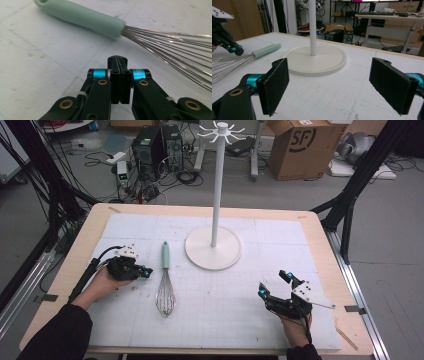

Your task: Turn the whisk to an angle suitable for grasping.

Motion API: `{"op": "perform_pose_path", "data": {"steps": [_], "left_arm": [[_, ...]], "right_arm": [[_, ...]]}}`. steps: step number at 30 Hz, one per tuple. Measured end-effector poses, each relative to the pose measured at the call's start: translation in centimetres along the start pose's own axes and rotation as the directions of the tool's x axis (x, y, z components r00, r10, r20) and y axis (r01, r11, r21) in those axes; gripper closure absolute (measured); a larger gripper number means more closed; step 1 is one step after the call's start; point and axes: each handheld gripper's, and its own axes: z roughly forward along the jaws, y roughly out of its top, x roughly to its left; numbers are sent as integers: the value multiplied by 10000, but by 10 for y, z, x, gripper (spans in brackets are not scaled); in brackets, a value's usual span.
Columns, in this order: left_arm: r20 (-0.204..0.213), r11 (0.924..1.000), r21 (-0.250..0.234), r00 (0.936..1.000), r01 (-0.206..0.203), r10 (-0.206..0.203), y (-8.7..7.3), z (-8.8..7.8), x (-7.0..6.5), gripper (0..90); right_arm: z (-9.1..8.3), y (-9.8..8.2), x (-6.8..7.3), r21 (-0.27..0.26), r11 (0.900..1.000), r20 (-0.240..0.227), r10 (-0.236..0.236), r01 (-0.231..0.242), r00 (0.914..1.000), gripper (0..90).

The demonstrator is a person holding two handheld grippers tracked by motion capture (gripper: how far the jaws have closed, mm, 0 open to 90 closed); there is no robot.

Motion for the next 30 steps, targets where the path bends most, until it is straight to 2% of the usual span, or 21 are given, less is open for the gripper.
{"op": "perform_pose_path", "data": {"steps": [3,5,8,12,15,18,20,22,27,30], "left_arm": [[213,9998,-71,9996,-176,177,-1,1,-8,896],[506,9984,12,9971,-563,562,1,4,-18,896],[621,9982,13,9962,-607,605,2,6,-22,896],[932,9995,-267,9954,-188,212,0,9,-24,893],[1113,9978,-576,9934,336,-270,-3,13,-25,891],[1042,9981,-464,9939,400,-350,-3,19,-27,882],[1122,9966,-562,9923,595,-529,-2,21,-28,882],[1159,9959,-672,9919,599,-518,0,22,-29,882],[1469,9993,-282,9890,231,-187,3,32,-44,880],[1613,9996,-243,9868,153,-112,5,37,-49,877]], "right_arm": [[0,0,0,48,10000,-13,-17,17,10000,152],[0,0,0,7,10000,36,-34,34,10000,152],[0,0,0,10,10000,68,14,-14,10000,152],[-1,0,-1,4,10000,58,28,-28,10000,152],[-1,0,-1,-5,10000,36,31,-31,10000,152],[0,0,-1,4,10000,42,25,-25,10000,152],[-1,0,-1,6,10000,63,51,-51,10000,152],[-1,0,-1,18,10000,71,43,-43,10000,152],[-1,0,-1,16,10000,88,35,-35,10000,152],[-1,0,-1,23,10000,72,78,-78,9999,152]]}}
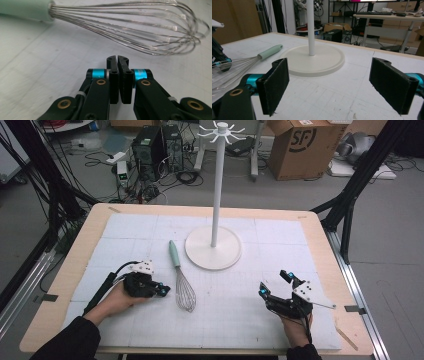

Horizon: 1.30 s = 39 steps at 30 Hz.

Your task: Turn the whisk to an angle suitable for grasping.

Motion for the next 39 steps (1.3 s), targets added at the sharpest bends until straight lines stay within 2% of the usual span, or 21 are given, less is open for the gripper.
{"op": "perform_pose_path", "data": {"steps": [1,5,15,21,25,32,35,39], "left_arm": [[135,10000,-14,9999,-24,24,3,7,-4,877],[289,9999,-75,9995,-91,93,9,15,-9,877],[529,9994,157,9982,-295,287,36,46,-25,876],[661,9998,-159,9978,-89,100,48,54,-25,877],[663,10000,-67,9978,-74,78,53,58,-26,877],[968,9969,-753,9952,237,-163,66,64,-28,875],[920,9972,-745,9958,69,0,70,67,-30,872],[994,9963,-854,9950,55,31,73,70,-33,870]], "right_arm": [[0,0,0,-3,10000,-1,4,-4,10000,152],[0,0,0,-67,10000,1,2,-2,10000,152],[-1,1,-1,-100,9999,-6,19,-19,10000,152],[-2,1,-1,-191,9998,8,52,-52,10000,153],[-3,2,-1,-279,9996,-2,71,-71,10000,154],[-3,2,-2,-313,9994,-17,124,-125,9999,154],[-3,2,-2,-336,9994,-40,98,-99,9999,154],[-3,2,-2,-333,9994,-35,95,-96,9999,154]]}}
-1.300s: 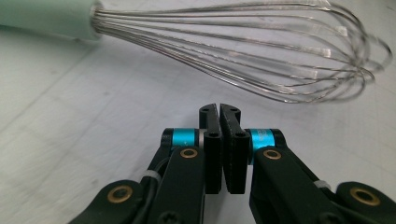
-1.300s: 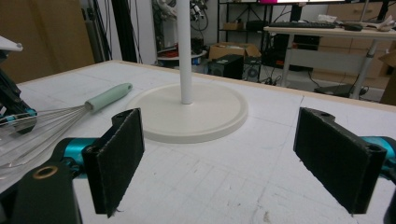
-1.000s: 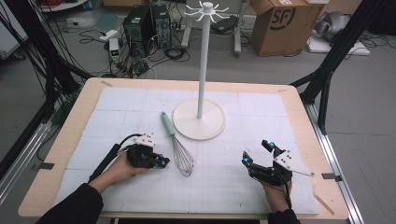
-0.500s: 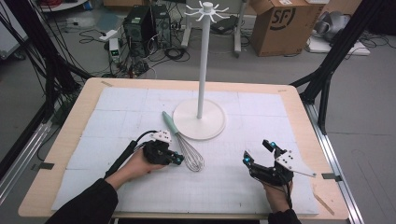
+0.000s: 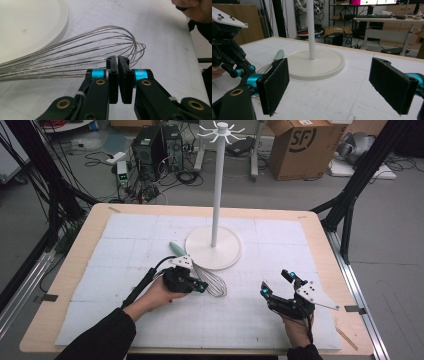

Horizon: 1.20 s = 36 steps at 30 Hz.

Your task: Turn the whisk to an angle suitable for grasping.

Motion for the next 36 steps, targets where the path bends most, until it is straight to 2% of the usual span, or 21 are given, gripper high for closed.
{"op": "perform_pose_path", "data": {"steps": [5,8,11,13,14,15,18,19,20,22,23,24,25,26,27,28,29,30,33,35,36], "left_arm": [[-91,9997,-240,9999,61,-63,2,-3,2,871],[-208,9989,-449,9996,157,-166,4,-11,6,871],[-445,9953,-899,9983,348,-389,5,-22,12,872],[-779,9899,-1342,9954,457,-565,6,-34,24,875],[-971,9845,-1614,9917,679,-844,5,-40,32,878],[-1125,9759,-1948,9862,979,-1214,3,-46,41,882],[-1653,9463,-2830,9640,1562,-2085,-4,-67,68,894],[-1747,9375,-3067,9585,1646,-2254,-7,-72,75,894],[-1799,9319,-3134,9522,1825,-2469,-8,-77,82,897],[-2320,9438,-2834,9428,1698,-2393,-4,-84,91,897],[-2328,9419,-2935,9434,1634,-2362,-1,-88,94,898],[-2413,9463,-2817,9429,1584,-2296,3,-90,98,898],[-2664,9532,-2644,9389,1463,-2180,6,-92,102,898],[-2673,9542,-2583,9380,1510,-2208,9,-94,106,898],[-2737,9592,-2410,9379,1477,-2132,11,-94,111,899],[-2910,9640,-2223,9337,1461,-2086,12,-95,114,900],[-2946,9634,-2244,9321,1469,-2107,13,-96,118,900],[-3048,9667,-2091,9294,1477,-2080,14,-97,122,900],[-3609,9748,-1711,9116,1428,-1969,16,-99,134,900],[-3783,9763,-1535,9037,1523,-2005,17,-99,144,900],[-3945,9769,-1423,8961,1592,-2035,16,-99,148,900]], "right_arm": [[0,0,0,3,10000,-3,-19,19,10000,155],[0,0,1,69,9999,-16,85,-84,10000,155],[0,0,0,58,10000,-24,0,0,10000,155],[0,0,1,81,10000,-26,57,-57,10000,155],[0,0,0,76,10000,-8,-3,3,10000,155],[0,0,0,64,10000,-18,-12,12,10000,155],[0,0,1,36,10000,-44,-7,7,10000,155],[0,0,1,36,10000,-44,-7,7,10000,155],[1,0,1,34,10000,-58,-16,16,10000,155],[1,0,0,45,10000,-33,21,-20,10000,155],[1,0,1,68,10000,-50,49,-48,10000,155],[1,0,1,47,10000,-58,44,-44,10000,154],[1,0,1,40,10000,-56,43,-42,10000,155],[1,0,1,43,9999,-45,104,-104,9999,155],[1,0,0,-4,10000,-60,71,-71,10000,155],[1,0,0,-22,10000,-51,75,-75,10000,155],[1,0,0,-50,10000,-47,30,-30,10000,155],[1,0,0,-37,10000,-47,38,-38,10000,155],[1,0,0,-30,9999,-93,110,-110,9999,154],[1,0,0,-62,9999,-83,117,-117,9999,155],[0,1,-1,-105,9999,-74,86,-87,9999,155]]}}
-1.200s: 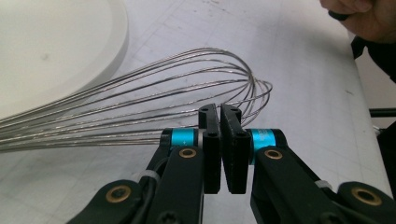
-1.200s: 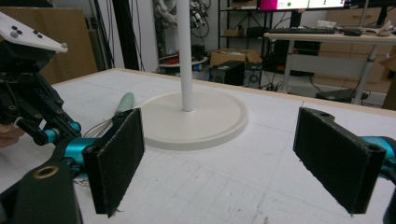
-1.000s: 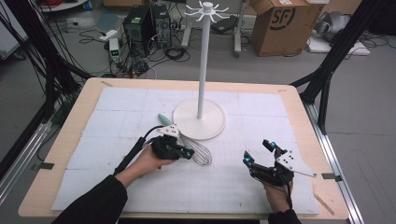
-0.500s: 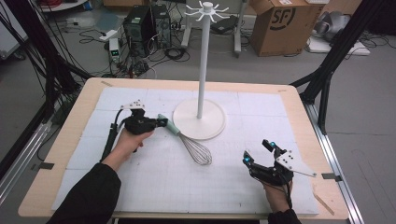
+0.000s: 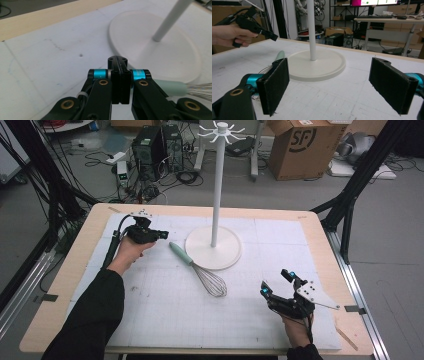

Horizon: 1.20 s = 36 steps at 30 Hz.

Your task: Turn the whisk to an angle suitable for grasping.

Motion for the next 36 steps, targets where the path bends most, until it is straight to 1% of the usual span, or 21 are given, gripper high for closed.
{"op": "perform_pose_path", "data": {"steps": [3,5,6,9,13,14,16,18,19,20,21,23,24,25,26,29,30,31,33,35,36], "left_arm": [[-182,9992,383,9998,-94,101,1,7,10,900],[-293,9987,506,9996,41,-27,-1,14,17,900],[-385,9971,764,9992,-27,57,-2,18,20,900],[-213,9923,1235,9997,-120,147,-4,33,25,900],[44,9897,1410,9997,-237,233,-6,46,25,900],[138,9880,1522,9996,-266,248,-9,48,26,900],[318,9900,1408,9995,-121,77,-10,47,29,900],[405,9894,1444,9992,-133,76,-10,47,29,900],[451,9890,1468,9989,-157,92,-10,46,28,900],[446,9867,1605,9988,-260,191,-10,46,25,900],[446,9867,1605,9988,-260,191,-10,46,25,900],[465,9830,1773,9981,-477,401,-9,45,21,900],[516,9814,1828,9974,-589,502,-8,45,18,900],[703,9788,1904,9955,-756,632,-8,45,13,900],[703,9788,1904,9955,-756,632,-8,45,13,900],[879,9722,2066,9917,-1105,941,-6,46,6,900],[954,9722,2053,9910,-1123,943,-6,47,3,900],[1075,9694,2098,9884,-1277,1069,-5,47,0,900],[1117,9695,2112,9884,-1247,1028,-5,48,-2,900],[1360,9638,2234,9838,-1456,1171,-5,50,-8,900],[1360,9638,2234,9838,-1456,1171,-5,50,-8,900]], "right_arm": [[0,0,0,31,10000,-30,46,-46,10000,155],[0,0,-1,40,10000,-23,70,-70,10000,155],[0,0,-1,44,9999,-11,114,-114,9999,154],[0,0,-1,53,10000,-22,73,-72,10000,155],[0,0,-2,45,9999,-30,132,-132,9999,154],[0,-1,-2,60,9998,-20,164,-163,9999,154],[-1,-1,-3,31,9999,-17,157,-157,9999,154],[-1,-1,-3,1,9998,3,177,-177,9998,155],[-1,-1,-3,1,9998,3,177,-177,9998,155],[-1,-1,-3,7,9998,3,184,-184,9998,155],[0,-1,-3,2,9999,9,169,-169,9999,154],[0,-1,-3,-21,9999,2,141,-141,9999,155],[-1,0,-2,-18,9998,15,210,-210,9998,155],[-1,0,-2,-9,9998,8,203,-203,9998,155],[-1,0,-2,-40,9999,0,150,-150,9999,155],[-1,0,-2,-24,9998,35,183,-183,9998,155],[-1,0,-2,-36,9998,63,176,-176,9998,155],[-2,0,-2,-45,9999,82,142,-142,9999,154],[-2,0,-2,-62,9999,78,161,-161,9998,155],[-2,0,-2,-61,9998,78,167,-166,9998,155],[-2,0,-2,-62,9998,55,169,-169,9998,154]]}}
